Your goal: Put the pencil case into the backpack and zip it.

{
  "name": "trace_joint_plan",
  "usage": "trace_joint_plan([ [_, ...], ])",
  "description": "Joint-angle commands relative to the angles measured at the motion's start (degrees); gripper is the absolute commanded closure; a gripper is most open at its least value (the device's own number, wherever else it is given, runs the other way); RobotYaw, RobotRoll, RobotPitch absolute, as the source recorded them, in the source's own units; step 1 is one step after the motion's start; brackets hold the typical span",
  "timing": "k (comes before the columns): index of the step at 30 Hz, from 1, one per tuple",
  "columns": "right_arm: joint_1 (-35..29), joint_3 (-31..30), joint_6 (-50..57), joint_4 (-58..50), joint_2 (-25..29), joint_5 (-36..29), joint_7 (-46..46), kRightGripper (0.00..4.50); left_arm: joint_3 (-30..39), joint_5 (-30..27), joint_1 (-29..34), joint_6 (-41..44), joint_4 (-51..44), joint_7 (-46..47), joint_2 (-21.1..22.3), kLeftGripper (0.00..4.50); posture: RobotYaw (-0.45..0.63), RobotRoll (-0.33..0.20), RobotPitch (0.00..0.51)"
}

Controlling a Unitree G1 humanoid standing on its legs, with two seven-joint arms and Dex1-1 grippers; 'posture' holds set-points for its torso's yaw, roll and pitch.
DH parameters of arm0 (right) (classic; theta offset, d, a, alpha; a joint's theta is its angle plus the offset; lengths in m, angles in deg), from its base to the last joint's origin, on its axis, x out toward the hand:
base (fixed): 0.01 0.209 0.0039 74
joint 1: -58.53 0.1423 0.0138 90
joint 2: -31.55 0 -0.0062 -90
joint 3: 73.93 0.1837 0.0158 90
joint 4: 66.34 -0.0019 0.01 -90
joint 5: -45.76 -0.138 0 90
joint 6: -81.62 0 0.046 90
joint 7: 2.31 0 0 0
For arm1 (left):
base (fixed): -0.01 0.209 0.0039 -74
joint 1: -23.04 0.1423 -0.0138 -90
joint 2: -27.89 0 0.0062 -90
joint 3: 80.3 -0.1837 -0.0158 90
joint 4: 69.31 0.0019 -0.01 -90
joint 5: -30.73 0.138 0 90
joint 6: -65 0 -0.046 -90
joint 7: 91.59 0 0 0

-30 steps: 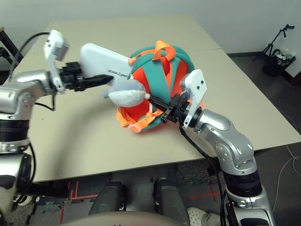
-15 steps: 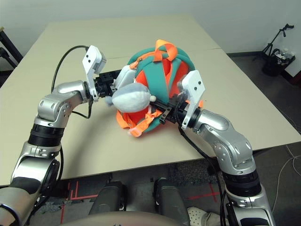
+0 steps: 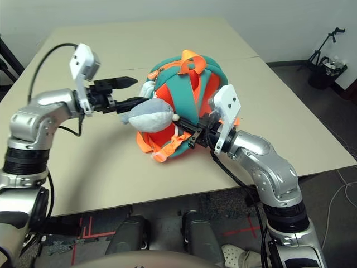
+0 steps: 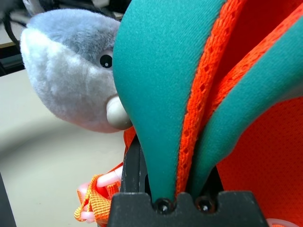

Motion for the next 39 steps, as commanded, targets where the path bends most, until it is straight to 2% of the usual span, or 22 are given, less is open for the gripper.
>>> trace_joint_plan([
  [1,0.4,-0.9,-0.6,0.6,0.4,0.5,0.8,4.28,0.2,-2.2,-0.2,3.7,-3.6,-1.7,2.8,0.18,0.13,0.000,0.070],
  [4,0.5,-1.1,-0.7,0.8,0.5,0.6,0.9,4.28,1.0,-4.7,-0.4,6.3,-5.1,-1.3,2.8,0.93,0.13,0.000,0.070],
  [7,0.7,-1.3,-0.7,0.9,0.5,0.7,1.0,4.28,-1.5,-4.2,0.1,6.7,-6.8,-1.3,2.7,2.16,0.13,0.000,0.068],
  [13,0.8,-1.3,-0.8,0.9,0.4,1.0,1.0,4.28,-4.9,-1.1,-0.2,3.4,-4.8,-0.2,-0.3,4.48,0.12,0.000,0.065],
  [17,0.6,-1.1,-0.7,0.4,0.4,1.1,0.8,4.28,-5.0,-0.1,-0.1,0.3,-2.2,1.6,-4.2,4.50,0.11,0.000,0.063],
  [23,0.6,-0.9,-0.6,0.1,0.1,1.0,0.4,4.28,-7.2,2.3,0.0,-3.2,1.3,1.5,-7.1,4.50,0.10,0.000,0.062],
  [28,1.0,-1.1,-0.8,0.4,-0.1,1.2,0.4,4.28,-8.5,3.4,0.2,-6.2,4.6,2.3,-12.5,4.50,0.10,0.000,0.060],
  [34,1.2,-1.4,-0.9,0.5,-0.5,1.5,0.2,4.28,-11.0,7.7,0.1,-12.0,9.1,3.4,-17.0,4.50,0.09,0.000,0.058],
  [36,1.1,-1.3,-0.9,0.2,-0.6,1.6,0.1,4.28,-10.5,7.4,-0.4,-11.5,8.4,2.8,-16.9,4.50,0.08,0.000,0.059],
  [39,0.6,-1.2,-0.9,-0.1,-0.6,1.8,0.0,4.28,-8.7,7.6,-2.1,-11.6,7.9,1.1,-13.4,4.50,0.08,0.000,0.060],
])
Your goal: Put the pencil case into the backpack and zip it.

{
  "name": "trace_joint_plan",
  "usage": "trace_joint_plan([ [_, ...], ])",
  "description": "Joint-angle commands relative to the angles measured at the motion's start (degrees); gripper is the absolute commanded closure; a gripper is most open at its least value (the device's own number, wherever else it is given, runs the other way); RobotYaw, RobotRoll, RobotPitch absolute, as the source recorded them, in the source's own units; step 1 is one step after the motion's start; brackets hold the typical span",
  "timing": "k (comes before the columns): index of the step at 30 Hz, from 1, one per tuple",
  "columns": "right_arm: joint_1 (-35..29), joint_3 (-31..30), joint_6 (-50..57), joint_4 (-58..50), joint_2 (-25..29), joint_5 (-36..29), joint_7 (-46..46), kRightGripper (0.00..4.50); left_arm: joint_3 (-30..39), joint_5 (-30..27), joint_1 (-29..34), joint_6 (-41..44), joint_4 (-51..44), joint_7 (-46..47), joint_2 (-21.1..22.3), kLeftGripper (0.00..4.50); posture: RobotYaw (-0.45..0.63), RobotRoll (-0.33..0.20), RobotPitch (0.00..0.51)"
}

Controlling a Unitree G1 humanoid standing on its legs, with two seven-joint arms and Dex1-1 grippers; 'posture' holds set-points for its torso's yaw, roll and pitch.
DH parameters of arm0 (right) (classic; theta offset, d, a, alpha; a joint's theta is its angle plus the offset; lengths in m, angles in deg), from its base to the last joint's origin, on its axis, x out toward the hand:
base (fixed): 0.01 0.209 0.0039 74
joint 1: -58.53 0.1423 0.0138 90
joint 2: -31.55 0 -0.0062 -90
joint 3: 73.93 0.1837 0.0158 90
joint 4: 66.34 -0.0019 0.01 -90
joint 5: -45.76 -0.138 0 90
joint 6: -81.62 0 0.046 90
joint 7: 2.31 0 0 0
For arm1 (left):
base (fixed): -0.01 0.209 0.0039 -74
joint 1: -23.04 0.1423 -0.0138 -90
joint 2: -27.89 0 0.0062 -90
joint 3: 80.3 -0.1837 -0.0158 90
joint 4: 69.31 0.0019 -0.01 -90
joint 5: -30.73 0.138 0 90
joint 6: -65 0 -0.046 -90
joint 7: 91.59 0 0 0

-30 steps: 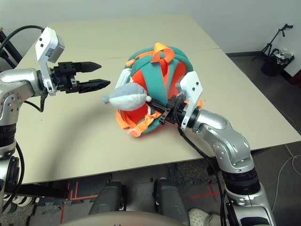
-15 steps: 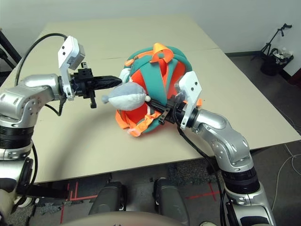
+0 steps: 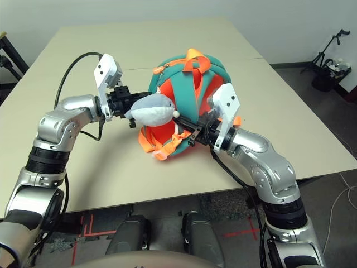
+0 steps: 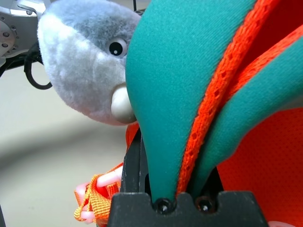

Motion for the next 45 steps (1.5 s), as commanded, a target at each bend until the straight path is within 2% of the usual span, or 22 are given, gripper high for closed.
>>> trace_joint_plan([
  [1,-0.4,-1.0,-0.4,-1.0,-0.1,0.0,0.4,4.28,0.1,0.7,-3.1,0.1,-0.5,-2.3,3.1,4.50,0.08,0.000,0.061],
  [7,-0.1,-1.6,-1.0,-0.2,-0.3,0.6,0.4,4.28,8.6,-8.6,-10.9,7.2,-3.7,-4.1,7.1,4.50,0.10,0.000,0.058],
  [12,0.6,-2.2,-1.7,1.0,-0.3,1.0,1.0,4.28,10.9,-14.5,-12.8,13.5,-7.0,-7.2,11.2,4.50,0.12,0.000,0.053],
  [13,0.8,-2.4,-1.9,1.3,-0.3,1.1,1.1,4.28,10.8,-15.9,-12.6,15.3,-8.3,-8.0,12.2,4.32,0.12,0.000,0.052],
  [15,1.1,-2.6,-2.3,1.8,-0.2,1.2,1.4,4.28,10.4,-18.2,-12.2,18.2,-10.5,-9.0,13.9,3.92,0.13,0.000,0.051],
  [25,3.8,-4.1,-3.7,5.5,-0.5,2.0,4.5,4.28,8.8,-21.8,-9.1,23.6,-18.2,-6.8,15.4,0.06,0.20,0.000,0.057],
  [32,5.3,-4.7,-4.5,7.6,-1.2,2.7,5.8,4.28,4.1,-19.2,-4.8,22.3,-21.3,-8.1,18.4,0.00,0.21,0.000,0.058],
  [35,5.2,-4.7,-4.6,7.6,-1.3,2.8,5.9,4.28,0.2,-15.9,-2.8,20.0,-20.9,-9.0,19.5,0.00,0.20,0.000,0.057],
  [39,5.1,-4.6,-4.8,7.6,-1.5,3.0,5.9,4.28,-1.0,-14.3,-2.2,19.2,-18.4,-7.9,18.0,0.00,0.20,0.000,0.058],
  [43,5.0,-4.6,-4.9,7.6,-1.7,3.2,5.9,4.28,-1.8,-11.5,-1.4,16.7,-16.6,-9.3,19.7,0.00,0.21,0.000,0.059],
  [45,4.9,-4.5,-4.9,7.7,-1.7,3.3,6.0,4.28,0.3,-12.0,-2.1,16.5,-15.3,-9.1,19.8,0.00,0.21,0.000,0.060],
])
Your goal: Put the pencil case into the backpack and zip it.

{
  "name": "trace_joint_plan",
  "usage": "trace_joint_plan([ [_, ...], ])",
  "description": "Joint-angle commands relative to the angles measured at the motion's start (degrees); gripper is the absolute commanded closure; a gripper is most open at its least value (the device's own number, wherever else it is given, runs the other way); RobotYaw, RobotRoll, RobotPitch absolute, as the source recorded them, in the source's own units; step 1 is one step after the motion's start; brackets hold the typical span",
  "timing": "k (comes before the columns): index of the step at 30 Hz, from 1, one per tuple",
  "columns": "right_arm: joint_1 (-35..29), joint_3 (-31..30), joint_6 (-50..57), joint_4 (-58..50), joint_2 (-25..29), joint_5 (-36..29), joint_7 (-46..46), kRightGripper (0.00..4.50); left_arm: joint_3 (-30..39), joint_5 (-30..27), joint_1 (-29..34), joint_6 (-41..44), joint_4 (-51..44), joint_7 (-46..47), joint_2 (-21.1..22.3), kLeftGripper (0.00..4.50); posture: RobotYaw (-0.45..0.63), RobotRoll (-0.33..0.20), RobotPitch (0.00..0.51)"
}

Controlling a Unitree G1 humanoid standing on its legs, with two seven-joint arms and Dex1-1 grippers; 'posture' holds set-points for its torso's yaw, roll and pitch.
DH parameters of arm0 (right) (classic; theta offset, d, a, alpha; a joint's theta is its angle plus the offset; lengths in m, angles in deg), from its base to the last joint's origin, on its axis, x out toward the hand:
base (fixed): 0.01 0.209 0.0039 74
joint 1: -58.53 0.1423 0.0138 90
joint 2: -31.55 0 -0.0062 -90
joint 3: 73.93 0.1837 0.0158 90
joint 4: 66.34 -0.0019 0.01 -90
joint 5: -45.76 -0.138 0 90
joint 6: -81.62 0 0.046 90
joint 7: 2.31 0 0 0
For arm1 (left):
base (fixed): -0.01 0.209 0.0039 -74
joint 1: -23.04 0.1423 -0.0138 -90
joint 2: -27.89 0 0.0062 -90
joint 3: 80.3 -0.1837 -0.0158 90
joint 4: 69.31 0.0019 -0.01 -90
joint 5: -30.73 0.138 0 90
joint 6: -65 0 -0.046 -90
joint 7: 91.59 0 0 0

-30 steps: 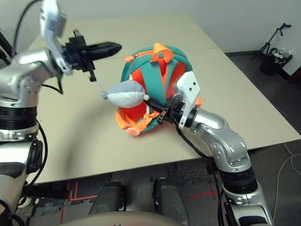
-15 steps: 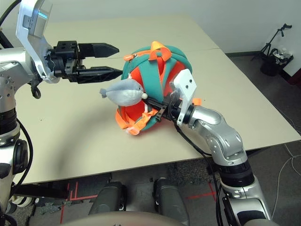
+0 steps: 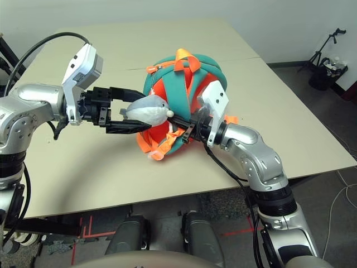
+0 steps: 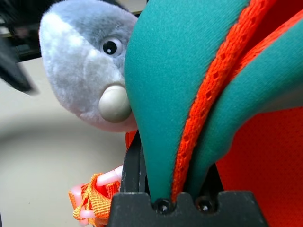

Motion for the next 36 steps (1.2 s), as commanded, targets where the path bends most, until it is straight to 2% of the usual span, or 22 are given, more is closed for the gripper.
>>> trace_joint_plan([
  [1,0.1,-0.9,-0.8,0.4,-0.3,0.0,1.0,4.28,3.1,0.3,-0.9,-1.1,2.4,-0.2,1.3,0.00,0.22,0.000,0.061],
  [7,0.7,-1.1,-1.2,1.7,-0.5,0.3,2.1,4.28,7.6,1.4,0.7,-3.0,4.9,0.6,4.3,0.00,0.24,0.000,0.064],
  [15,1.2,-1.3,-1.4,2.4,-0.6,0.4,3.1,4.28,9.8,-2.0,3.6,-0.4,1.9,2.2,2.7,0.00,0.25,0.000,0.065],
  [19,1.2,-1.2,-1.3,2.3,-0.5,0.5,3.2,4.28,10.7,-6.1,3.1,2.2,0.6,2.4,0.6,0.00,0.24,0.000,0.064],
  [21,1.1,-1.1,-1.2,2.2,-0.5,0.5,3.2,4.28,10.5,-7.0,2.6,2.6,0.5,2.1,0.1,0.18,0.24,0.000,0.064],
  [22,1.1,-1.0,-1.2,2.1,-0.4,0.5,3.2,4.28,10.2,-7.3,2.4,2.7,0.6,1.9,0.0,0.00,0.24,0.000,0.064],
  [36,-0.2,-0.4,-0.4,0.2,0.1,0.4,2.1,4.28,4.3,-5.9,0.8,2.0,2.3,-0.8,-3.0,0.00,0.19,0.000,0.061],
])
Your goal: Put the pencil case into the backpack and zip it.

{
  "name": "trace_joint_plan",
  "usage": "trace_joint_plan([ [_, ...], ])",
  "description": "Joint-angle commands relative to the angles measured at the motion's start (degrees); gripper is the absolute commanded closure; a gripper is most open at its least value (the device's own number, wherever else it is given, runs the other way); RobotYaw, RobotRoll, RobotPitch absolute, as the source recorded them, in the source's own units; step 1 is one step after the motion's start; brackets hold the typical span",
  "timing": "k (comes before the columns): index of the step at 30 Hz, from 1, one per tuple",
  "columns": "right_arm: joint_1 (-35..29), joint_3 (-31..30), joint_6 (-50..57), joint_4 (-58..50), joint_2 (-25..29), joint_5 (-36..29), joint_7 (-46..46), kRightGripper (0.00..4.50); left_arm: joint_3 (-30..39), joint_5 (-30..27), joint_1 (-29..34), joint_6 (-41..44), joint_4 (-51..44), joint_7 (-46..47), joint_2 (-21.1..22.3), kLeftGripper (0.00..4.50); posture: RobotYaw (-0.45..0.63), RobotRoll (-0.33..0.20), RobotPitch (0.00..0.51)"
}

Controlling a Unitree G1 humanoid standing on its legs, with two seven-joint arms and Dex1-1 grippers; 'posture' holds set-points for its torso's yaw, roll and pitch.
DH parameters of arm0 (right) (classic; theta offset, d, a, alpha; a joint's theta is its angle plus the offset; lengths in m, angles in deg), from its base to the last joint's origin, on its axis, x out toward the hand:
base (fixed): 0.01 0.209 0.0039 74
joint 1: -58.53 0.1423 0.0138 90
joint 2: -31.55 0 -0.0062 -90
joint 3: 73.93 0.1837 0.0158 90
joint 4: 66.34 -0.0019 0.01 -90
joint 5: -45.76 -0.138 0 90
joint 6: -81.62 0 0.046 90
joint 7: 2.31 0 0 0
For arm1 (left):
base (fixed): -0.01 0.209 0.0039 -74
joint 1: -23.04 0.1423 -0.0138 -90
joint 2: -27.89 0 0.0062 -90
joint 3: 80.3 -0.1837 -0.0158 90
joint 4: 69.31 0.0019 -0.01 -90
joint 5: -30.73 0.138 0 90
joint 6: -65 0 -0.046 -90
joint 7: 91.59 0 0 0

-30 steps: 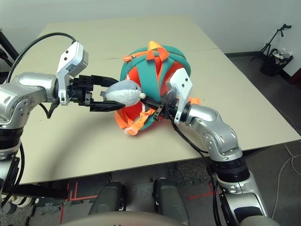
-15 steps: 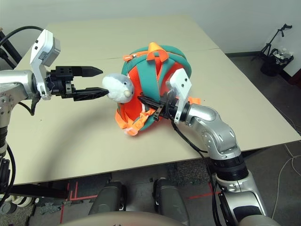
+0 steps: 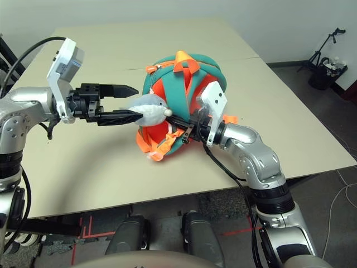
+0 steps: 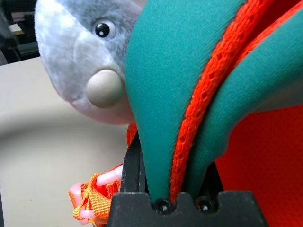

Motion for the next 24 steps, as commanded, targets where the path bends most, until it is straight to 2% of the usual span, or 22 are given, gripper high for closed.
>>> trace_joint_plan([
  [1,-0.6,-0.4,0.6,-1.7,0.4,-0.2,-0.1,4.28,-1.8,0.9,-1.1,-0.3,1.3,-1.0,-0.2,0.00,0.18,0.000,0.061],
  [14,-1.1,0.0,1.2,-3.0,1.0,-0.5,-1.1,4.28,-3.2,1.8,-1.5,-0.9,2.8,-2.0,-1.1,0.00,0.17,0.000,0.053],
  [17,-0.8,-0.2,1.0,-2.6,0.9,-0.4,-1.0,4.28,-3.3,2.0,-1.0,-0.9,2.7,-1.7,-1.4,0.64,0.18,0.000,0.051],
  [24,-0.2,-0.3,0.8,-1.8,1.1,-0.2,-0.6,4.28,-3.2,2.1,0.8,-0.4,2.5,-1.4,-1.3,3.23,0.18,0.000,0.052],
])
